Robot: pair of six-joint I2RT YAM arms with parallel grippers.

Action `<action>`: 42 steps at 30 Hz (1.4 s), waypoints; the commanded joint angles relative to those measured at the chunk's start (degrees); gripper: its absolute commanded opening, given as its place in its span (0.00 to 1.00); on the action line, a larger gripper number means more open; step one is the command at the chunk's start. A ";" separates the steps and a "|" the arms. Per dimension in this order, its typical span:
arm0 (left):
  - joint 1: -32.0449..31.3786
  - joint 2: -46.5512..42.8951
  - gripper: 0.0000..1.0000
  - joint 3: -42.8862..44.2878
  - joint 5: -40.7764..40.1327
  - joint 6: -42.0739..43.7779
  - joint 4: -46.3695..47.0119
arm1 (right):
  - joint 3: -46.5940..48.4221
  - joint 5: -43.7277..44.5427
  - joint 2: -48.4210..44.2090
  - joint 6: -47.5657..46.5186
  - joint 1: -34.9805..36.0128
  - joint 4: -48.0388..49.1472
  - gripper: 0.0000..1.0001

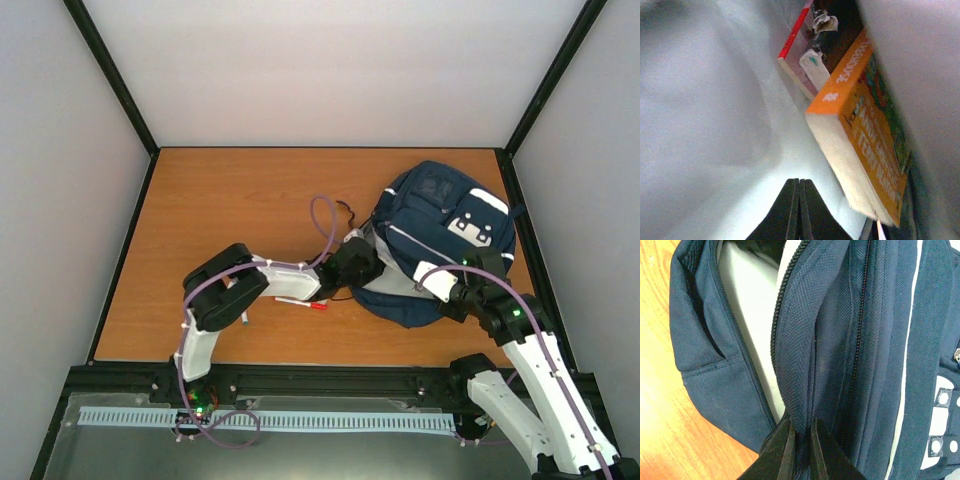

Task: Pack the student bag
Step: Place the book in the student bag, then adjust the student bag at the center of the board.

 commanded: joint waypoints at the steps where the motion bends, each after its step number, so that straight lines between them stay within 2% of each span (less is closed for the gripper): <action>1: -0.29 -10.67 0.03 -2.62 -0.24 5.91 -7.66 | -1.27 -0.32 -2.24 -0.19 0.16 -1.87 0.07; 3: -0.29 -15.26 0.15 -4.12 -2.11 10.72 -14.71 | -1.76 -0.30 -2.48 -0.01 0.14 -1.98 0.07; 7: -0.29 -22.32 0.55 -5.53 -5.06 18.87 -24.63 | -3.11 -0.20 -2.51 -0.28 0.16 -2.16 0.09; 9: -0.14 -24.42 0.61 -6.40 -5.99 20.69 -28.05 | -3.98 -0.08 -2.38 -0.57 0.20 -2.27 0.14; 13: 1.08 -27.45 0.72 -8.51 -8.42 21.90 -32.14 | -3.82 -1.22 -2.35 -0.35 0.16 -3.67 0.38; 16: 3.34 -28.02 0.83 -10.07 -5.57 22.62 -31.15 | -1.67 -3.62 -2.49 0.48 0.16 -6.11 0.51; 21: 8.05 -24.48 0.88 -6.27 2.89 26.91 -32.41 | 1.46 -1.80 -0.35 5.63 0.14 -5.43 0.64; 25: 10.46 -19.51 0.87 -0.49 7.81 31.30 -35.76 | 0.58 1.46 1.98 8.04 -0.24 -3.03 0.69; 32: 12.27 -11.23 0.73 8.77 12.12 34.55 -39.78 | 0.47 3.86 7.57 11.08 -6.04 2.61 0.72; 37: 12.45 -5.63 0.66 13.55 13.82 34.52 -40.94 | 2.99 6.99 16.12 15.85 -9.20 7.30 0.73; 42: 12.40 -1.71 0.57 16.00 15.46 33.98 -40.92 | 4.74 7.45 23.91 17.71 -15.35 10.17 0.73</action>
